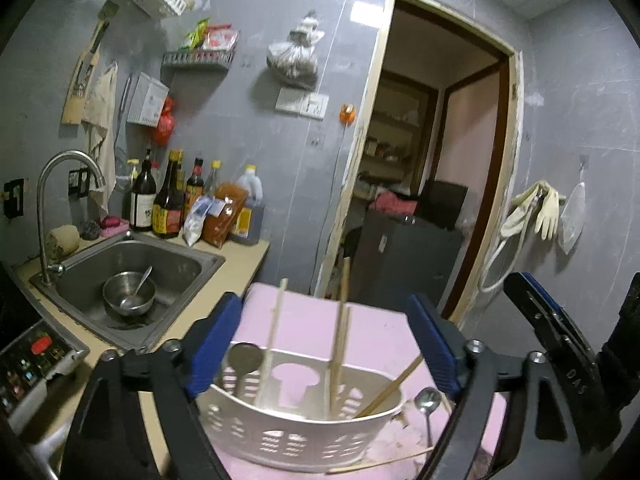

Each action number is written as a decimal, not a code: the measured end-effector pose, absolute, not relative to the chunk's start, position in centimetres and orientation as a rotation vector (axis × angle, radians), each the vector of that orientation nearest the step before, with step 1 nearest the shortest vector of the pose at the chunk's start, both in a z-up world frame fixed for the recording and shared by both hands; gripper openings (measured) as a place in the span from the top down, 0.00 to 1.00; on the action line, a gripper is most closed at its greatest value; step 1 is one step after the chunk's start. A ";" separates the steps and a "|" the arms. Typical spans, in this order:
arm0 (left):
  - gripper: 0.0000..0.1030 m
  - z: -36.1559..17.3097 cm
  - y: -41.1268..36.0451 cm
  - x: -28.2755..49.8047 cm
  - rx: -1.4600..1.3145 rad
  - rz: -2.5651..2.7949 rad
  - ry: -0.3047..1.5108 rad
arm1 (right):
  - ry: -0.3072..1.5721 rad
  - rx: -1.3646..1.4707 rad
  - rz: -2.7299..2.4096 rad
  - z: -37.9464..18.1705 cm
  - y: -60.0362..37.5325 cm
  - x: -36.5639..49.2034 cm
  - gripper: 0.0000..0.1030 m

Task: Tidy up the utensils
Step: 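Lower the spoon and chopstick into the basket and open both tools, then move the left tool to a wooden chopstick while the right tool reaches toward the steel fork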

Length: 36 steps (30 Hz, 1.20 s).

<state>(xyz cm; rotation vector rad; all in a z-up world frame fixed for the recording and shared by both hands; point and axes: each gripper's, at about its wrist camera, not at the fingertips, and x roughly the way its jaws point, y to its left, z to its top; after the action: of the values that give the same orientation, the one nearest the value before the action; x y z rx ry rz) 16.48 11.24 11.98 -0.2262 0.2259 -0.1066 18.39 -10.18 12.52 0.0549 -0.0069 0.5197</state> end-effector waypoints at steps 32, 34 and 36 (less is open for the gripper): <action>0.07 2.1 -3.6 17.5 0.137 -0.353 0.511 | 0.248 -0.011 0.281 6.5 -25.0 16.9 0.01; 0.07 1.2 -4.1 17.7 0.170 -0.357 0.540 | 0.280 -0.013 0.282 5.9 -25.2 17.2 0.01; 0.07 0.4 -4.5 18.1 0.195 -0.360 0.570 | 0.313 -0.024 0.281 5.3 -25.2 17.6 0.01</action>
<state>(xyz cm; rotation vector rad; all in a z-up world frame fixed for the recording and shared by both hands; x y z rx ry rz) 18.10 -4.46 0.43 0.1947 0.5699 -0.3602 17.57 -25.22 5.34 -0.0236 0.3127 0.2809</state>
